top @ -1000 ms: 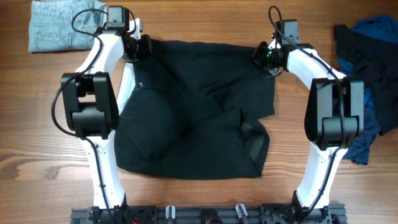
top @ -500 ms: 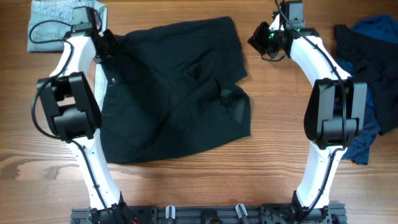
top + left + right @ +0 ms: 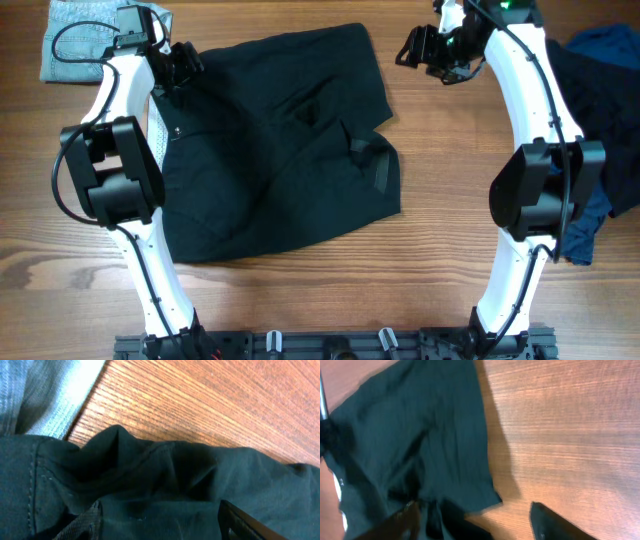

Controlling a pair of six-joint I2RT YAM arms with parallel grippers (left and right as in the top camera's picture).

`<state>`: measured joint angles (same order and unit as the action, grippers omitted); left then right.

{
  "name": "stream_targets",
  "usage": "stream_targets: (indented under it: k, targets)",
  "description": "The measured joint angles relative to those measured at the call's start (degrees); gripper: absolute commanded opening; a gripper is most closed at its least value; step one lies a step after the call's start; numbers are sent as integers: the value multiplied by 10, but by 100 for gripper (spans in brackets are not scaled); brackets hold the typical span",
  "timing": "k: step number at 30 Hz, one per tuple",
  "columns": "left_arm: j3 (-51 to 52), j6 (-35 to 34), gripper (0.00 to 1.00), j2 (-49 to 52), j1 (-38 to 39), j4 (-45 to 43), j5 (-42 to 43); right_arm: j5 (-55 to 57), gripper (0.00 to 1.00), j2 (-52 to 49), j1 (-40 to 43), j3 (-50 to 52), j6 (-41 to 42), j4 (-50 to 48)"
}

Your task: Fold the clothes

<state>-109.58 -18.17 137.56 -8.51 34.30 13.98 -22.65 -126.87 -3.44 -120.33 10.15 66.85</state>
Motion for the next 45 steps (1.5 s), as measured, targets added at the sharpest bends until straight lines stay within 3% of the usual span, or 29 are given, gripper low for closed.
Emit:
stream_targets:
  k: [1,5,8,14,16,22,29,45]
  targets:
    - [0,1,80,-1,0,2,0,-4,77,3,0,-2,-17,40]
    - [0,3,100,-6,6,13,-4,-40,77,11,-2,-3,-80,185]
    - [0,5,100,-13,12,16,-5,-58,77,11,-11,0,-107,247]
    - [0,5,100,-19,25,17,-6,-78,77,13,-69,34,-147,251]
    - [0,5,100,-19,30,18,-6,-69,71,13,-96,49,-163,251]
    - [0,5,100,-19,33,19,-6,24,70,16,-164,123,-177,159]
    - [1,5,100,-19,33,30,-6,61,71,16,-167,230,-165,29]
    - [1,5,100,-19,33,31,-6,-22,72,17,-167,292,-225,-20]
